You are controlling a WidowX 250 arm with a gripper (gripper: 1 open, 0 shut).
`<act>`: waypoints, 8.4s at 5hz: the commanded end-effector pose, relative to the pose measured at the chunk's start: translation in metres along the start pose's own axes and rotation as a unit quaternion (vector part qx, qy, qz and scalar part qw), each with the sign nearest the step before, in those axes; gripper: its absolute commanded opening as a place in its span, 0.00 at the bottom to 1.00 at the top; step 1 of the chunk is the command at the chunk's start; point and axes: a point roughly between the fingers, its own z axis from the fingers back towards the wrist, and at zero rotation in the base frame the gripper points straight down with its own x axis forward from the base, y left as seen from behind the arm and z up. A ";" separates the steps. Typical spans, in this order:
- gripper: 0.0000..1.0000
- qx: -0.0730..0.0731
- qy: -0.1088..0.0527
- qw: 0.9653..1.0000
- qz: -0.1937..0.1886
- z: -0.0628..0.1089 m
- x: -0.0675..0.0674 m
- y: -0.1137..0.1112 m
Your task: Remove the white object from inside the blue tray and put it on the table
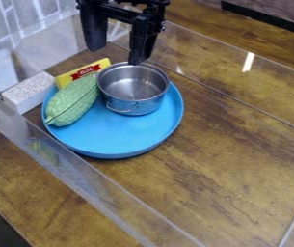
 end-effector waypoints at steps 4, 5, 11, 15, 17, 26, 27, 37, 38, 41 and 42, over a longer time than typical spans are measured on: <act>1.00 0.006 0.006 0.997 0.081 0.002 -0.031 0.062; 1.00 0.003 0.000 0.995 0.099 0.001 -0.025 0.071; 1.00 -0.012 0.014 0.994 0.103 -0.021 0.002 0.072; 1.00 -0.017 0.027 0.994 0.105 -0.035 0.015 0.072; 1.00 -0.024 0.030 0.994 0.107 -0.038 0.027 0.068; 1.00 -0.042 0.039 0.995 0.084 -0.053 0.051 0.060; 1.00 -0.043 0.039 0.995 0.082 -0.055 0.053 0.062; 1.00 -0.031 0.045 0.996 0.073 -0.077 0.058 0.074; 1.00 -0.031 0.044 0.996 0.073 -0.078 0.058 0.075; 1.00 -0.026 0.046 0.996 0.068 -0.088 0.059 0.073; 1.00 -0.025 0.048 0.996 0.065 -0.093 0.061 0.070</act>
